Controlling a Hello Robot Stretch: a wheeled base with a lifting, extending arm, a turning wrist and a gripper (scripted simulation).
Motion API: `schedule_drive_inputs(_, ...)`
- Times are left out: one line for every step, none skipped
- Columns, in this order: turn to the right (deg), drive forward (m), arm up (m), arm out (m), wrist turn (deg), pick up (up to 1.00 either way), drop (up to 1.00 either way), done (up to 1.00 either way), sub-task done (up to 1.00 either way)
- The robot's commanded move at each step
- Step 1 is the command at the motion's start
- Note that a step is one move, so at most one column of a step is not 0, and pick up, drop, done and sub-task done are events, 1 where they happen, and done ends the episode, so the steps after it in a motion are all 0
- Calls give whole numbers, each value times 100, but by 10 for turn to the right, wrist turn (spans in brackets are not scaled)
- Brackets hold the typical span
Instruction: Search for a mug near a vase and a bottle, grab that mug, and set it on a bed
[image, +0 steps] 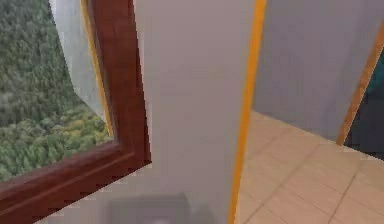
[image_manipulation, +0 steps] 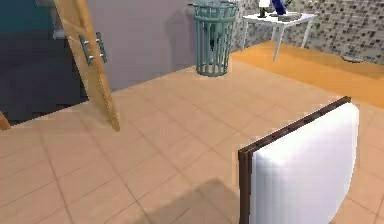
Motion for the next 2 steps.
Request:
schedule_drive_inputs(360, 0, 0, 0, 0, 0, 0, 0, 0)
schedule_drive_inputs(0, 35, 0, 0, 0, 0, 0, 0, 0)
